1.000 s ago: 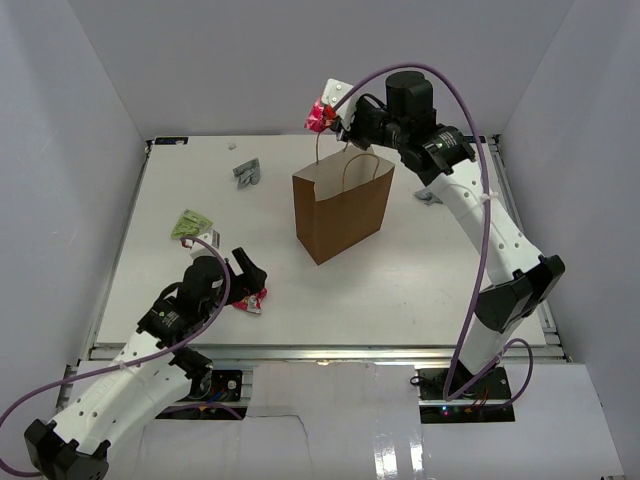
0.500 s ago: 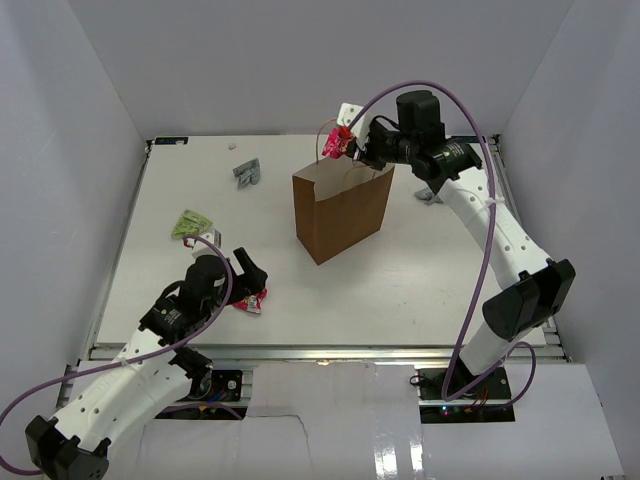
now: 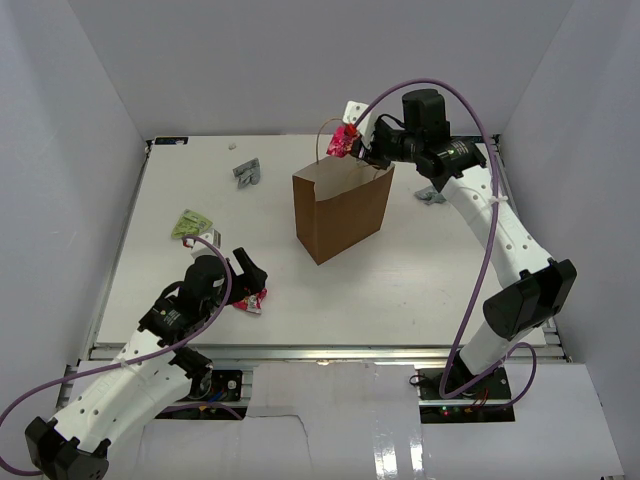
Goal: Place the snacks into the paper bag
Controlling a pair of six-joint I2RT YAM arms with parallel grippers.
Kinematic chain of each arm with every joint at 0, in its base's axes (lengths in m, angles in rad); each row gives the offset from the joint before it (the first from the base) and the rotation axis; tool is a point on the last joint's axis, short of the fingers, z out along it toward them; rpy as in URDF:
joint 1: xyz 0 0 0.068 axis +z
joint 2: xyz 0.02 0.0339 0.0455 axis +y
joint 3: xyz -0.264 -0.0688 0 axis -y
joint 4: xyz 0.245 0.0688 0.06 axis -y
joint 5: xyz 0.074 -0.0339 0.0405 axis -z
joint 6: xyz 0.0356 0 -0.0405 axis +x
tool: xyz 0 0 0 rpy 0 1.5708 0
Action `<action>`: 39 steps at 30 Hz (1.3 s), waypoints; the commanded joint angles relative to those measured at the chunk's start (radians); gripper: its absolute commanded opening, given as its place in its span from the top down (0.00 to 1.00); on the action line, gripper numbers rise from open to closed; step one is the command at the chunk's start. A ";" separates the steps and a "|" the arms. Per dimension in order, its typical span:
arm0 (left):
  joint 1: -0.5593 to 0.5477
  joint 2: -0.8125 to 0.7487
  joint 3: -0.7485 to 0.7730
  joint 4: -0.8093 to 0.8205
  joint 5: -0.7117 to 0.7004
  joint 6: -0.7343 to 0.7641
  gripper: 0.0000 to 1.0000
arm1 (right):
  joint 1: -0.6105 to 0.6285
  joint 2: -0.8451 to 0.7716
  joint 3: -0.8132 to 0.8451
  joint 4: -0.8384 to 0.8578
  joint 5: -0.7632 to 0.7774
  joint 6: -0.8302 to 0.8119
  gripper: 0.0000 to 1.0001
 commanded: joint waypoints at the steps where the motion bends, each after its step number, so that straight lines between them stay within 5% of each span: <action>1: 0.003 -0.006 0.008 0.015 0.009 0.000 0.02 | -0.005 -0.015 0.010 0.003 -0.030 -0.005 0.69; 19: 0.003 0.009 0.008 -0.005 -0.019 -0.054 0.02 | -0.012 -0.024 0.016 -0.011 -0.076 0.002 0.59; 26: 0.003 0.097 -0.001 -0.115 -0.093 -0.256 0.02 | -0.092 0.027 0.223 0.033 -0.214 0.394 0.44; 39: 0.003 0.443 0.020 -0.085 -0.039 -0.180 0.02 | -0.340 -0.047 0.125 0.108 -0.475 0.544 0.33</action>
